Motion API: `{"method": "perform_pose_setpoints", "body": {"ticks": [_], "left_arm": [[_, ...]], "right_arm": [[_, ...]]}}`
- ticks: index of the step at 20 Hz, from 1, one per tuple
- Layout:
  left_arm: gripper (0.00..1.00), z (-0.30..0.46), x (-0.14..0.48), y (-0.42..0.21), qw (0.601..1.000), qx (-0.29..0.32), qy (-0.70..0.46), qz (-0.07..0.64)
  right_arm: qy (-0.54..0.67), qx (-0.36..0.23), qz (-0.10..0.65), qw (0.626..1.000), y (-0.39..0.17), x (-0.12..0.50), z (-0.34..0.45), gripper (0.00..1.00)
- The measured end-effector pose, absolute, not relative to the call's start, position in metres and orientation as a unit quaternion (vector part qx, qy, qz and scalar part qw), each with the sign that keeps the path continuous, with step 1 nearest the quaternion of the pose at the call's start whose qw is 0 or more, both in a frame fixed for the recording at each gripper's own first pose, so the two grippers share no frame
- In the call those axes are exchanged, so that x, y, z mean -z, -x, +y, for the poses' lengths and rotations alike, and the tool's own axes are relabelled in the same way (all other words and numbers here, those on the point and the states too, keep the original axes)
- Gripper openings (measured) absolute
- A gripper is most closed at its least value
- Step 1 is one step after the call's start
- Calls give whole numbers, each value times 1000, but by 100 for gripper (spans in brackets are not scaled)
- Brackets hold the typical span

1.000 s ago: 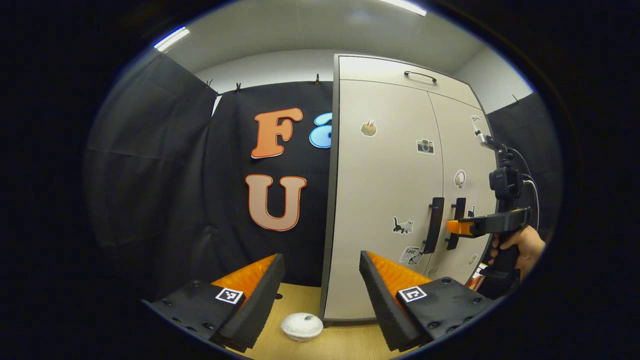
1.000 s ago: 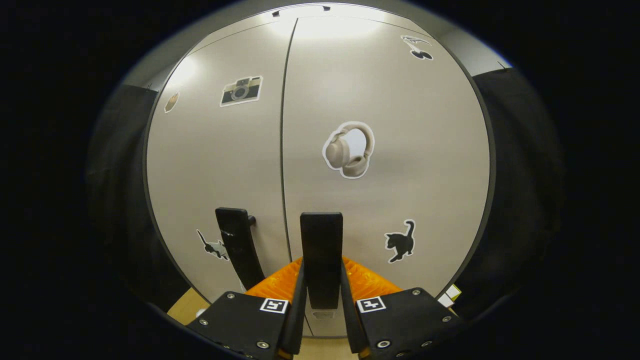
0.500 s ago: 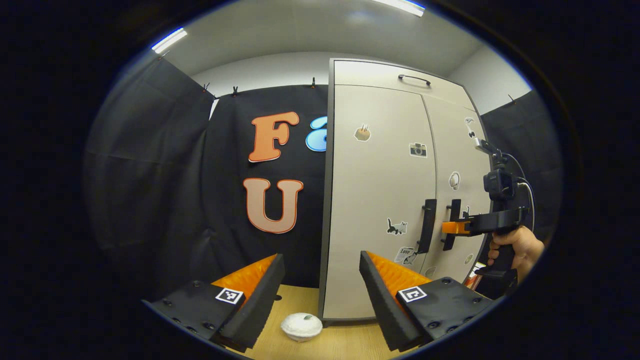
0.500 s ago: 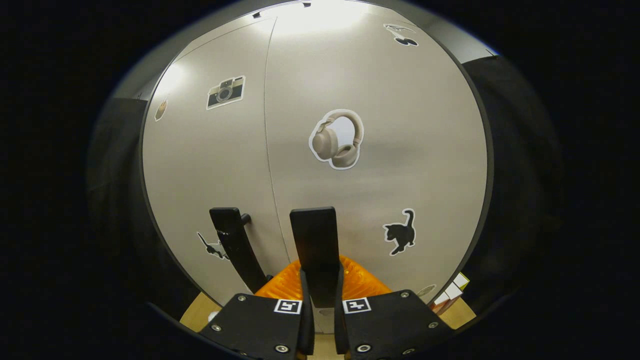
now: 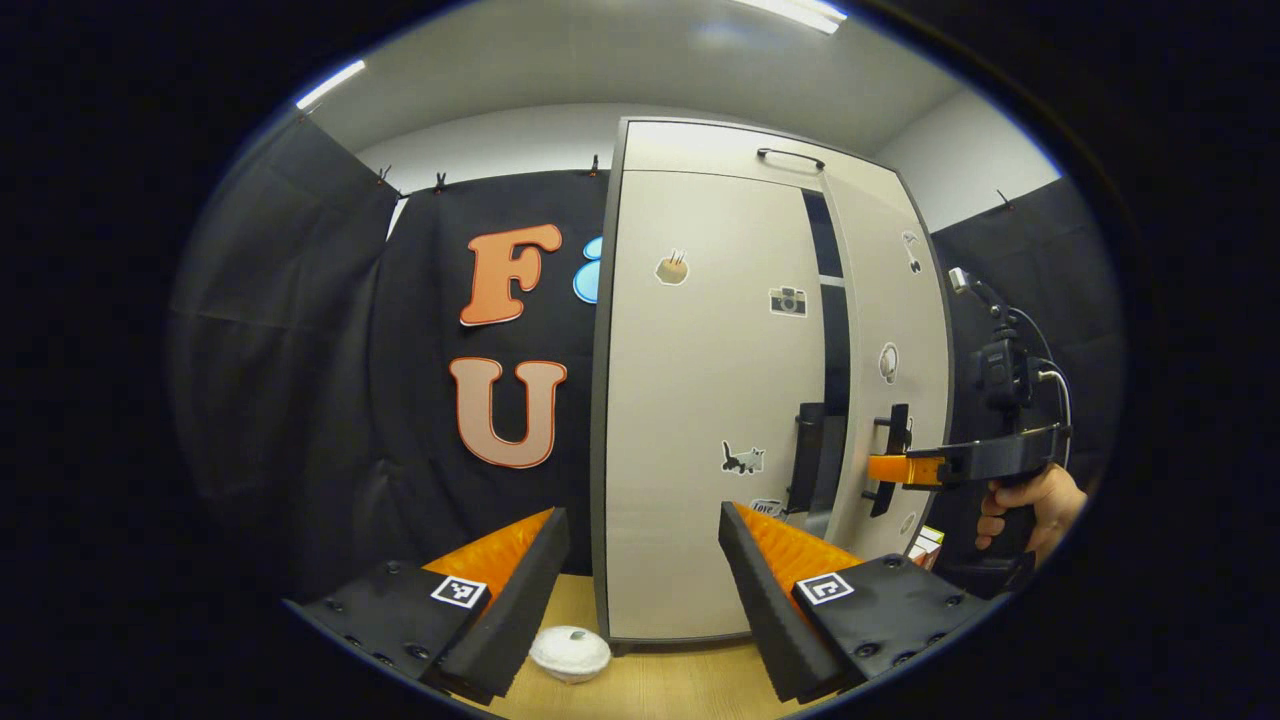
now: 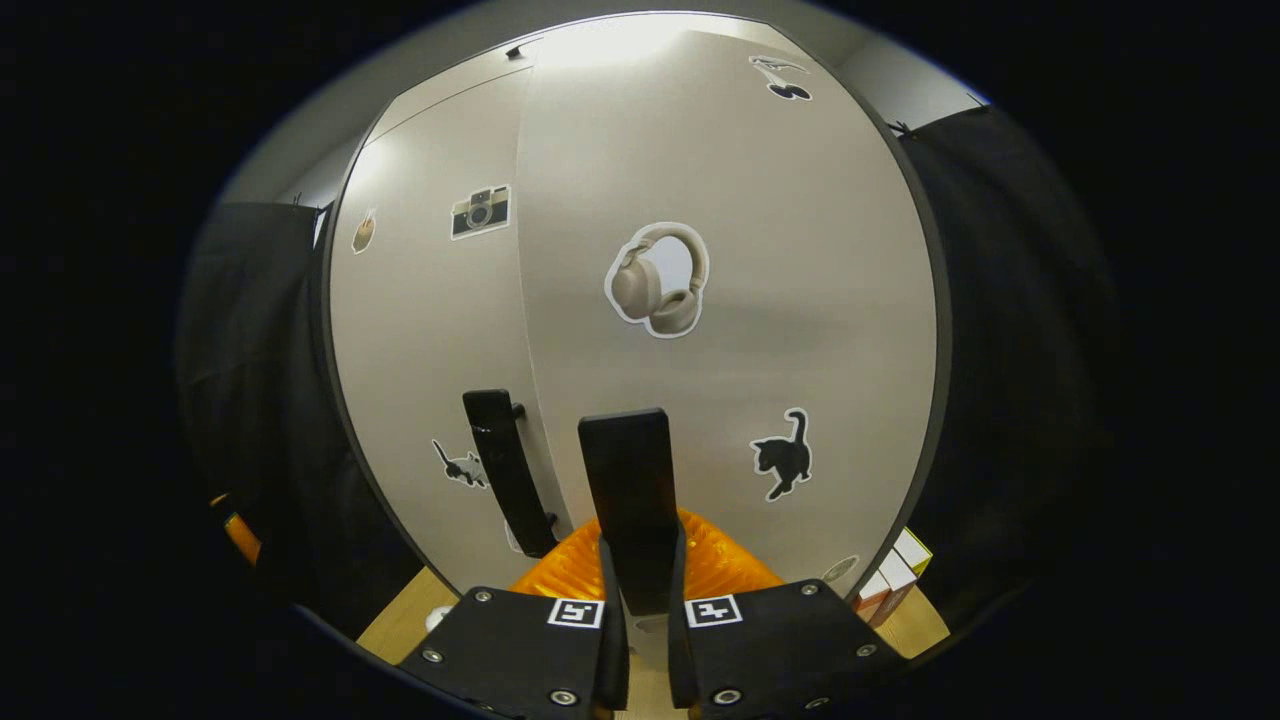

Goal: Open the right door of the double-door shoe cabinet with the right hand, and open the left door with the left hand.

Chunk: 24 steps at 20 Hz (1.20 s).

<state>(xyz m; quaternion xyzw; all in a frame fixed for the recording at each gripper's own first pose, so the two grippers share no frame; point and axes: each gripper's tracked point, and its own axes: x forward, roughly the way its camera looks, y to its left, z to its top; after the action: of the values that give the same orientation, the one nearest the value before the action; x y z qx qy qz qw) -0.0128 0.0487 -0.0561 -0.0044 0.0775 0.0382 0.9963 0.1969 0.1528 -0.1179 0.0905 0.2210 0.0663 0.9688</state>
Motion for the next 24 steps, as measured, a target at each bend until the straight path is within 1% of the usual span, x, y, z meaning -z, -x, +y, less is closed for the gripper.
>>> {"method": "perform_pose_setpoints", "body": {"ticks": [4, 5, 8, 11, 15, 24], "left_arm": [[96, 29, 57, 6, 997, -23, -1, 78], [98, 23, 59, 4, 997, -19, -3, 79], [97, 8, 62, 0, 996, -6, -3, 85], [96, -4, 61, -6, 997, 3, -6, 81], [97, -16, 66, -13, 996, 10, -10, 86], [96, -50, 74, -33, 996, 29, -2, 86]], "right_arm": [[-87, -81, 203, 972, -187, 113, 147, 15], [-91, -85, 202, 971, -186, 113, 145, 15], [-94, -98, 201, 970, -176, 110, 143, 16], [-92, -115, 185, 972, -171, 106, 137, 15], [-98, -129, 193, 968, -161, 105, 132, 15], [-105, -132, 183, 969, -141, 99, 103, 15]]}}
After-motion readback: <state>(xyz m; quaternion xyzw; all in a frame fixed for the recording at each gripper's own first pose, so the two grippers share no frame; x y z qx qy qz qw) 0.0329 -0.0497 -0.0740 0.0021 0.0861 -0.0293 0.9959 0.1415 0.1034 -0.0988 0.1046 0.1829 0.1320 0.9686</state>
